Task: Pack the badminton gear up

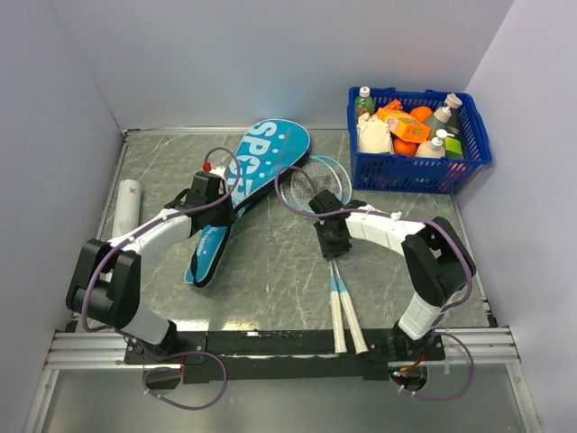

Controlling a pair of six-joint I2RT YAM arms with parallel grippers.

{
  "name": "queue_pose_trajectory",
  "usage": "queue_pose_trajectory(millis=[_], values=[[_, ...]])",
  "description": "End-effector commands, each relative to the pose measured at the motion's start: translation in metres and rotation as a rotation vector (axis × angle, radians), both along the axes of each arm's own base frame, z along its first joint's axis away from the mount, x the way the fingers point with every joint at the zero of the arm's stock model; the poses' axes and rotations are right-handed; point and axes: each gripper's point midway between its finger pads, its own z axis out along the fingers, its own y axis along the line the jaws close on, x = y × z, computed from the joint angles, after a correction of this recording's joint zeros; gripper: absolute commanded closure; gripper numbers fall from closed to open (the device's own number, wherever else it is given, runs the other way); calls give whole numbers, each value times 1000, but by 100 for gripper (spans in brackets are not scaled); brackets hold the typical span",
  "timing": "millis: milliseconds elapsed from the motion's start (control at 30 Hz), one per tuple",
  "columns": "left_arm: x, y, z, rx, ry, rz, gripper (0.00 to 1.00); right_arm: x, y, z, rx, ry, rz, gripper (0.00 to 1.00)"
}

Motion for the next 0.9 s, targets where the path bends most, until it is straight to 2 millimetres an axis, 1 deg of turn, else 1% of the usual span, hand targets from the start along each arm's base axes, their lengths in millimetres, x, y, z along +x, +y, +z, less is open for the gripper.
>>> queue_pose_trajectory(millis=[0, 33, 100, 133, 300, 367, 433, 567, 600, 667, 700, 867], values=[[-2, -19, 7, -85, -27, -50, 82, -41, -18, -2, -53, 134, 21, 59], [-2, -20, 9, -89, -32, -58, 75, -40, -18, 0, -52, 123, 17, 58], [-5, -22, 12, -95, -40, -74, 67, -38, -20, 5, -59, 106, 7, 55], [-5, -24, 14, -100, -40, -84, 60, -37, -20, 7, -59, 98, 4, 55], [-10, -25, 21, -99, -46, -110, 45, -34, -22, 22, -42, 48, -17, 53], [-10, -23, 26, -85, -64, -112, 43, -33, -21, 28, -27, 33, -19, 53], [-13, -19, 27, -67, -61, -110, 42, -33, -19, 32, -10, 24, -18, 52], [-18, -11, 27, -25, -59, -104, 43, -33, -18, 39, 4, 8, -16, 52], [-21, -9, 25, -19, -53, -103, 44, -33, -18, 40, 7, 7, -15, 52], [-24, -8, 26, -20, -58, -104, 44, -34, -16, 41, 20, 7, -14, 52], [-27, -8, 23, -17, -47, -104, 45, -35, -16, 41, 24, 9, -12, 52], [-41, -10, 19, -12, -34, -122, 46, -39, -12, 41, 52, 16, -7, 52]])
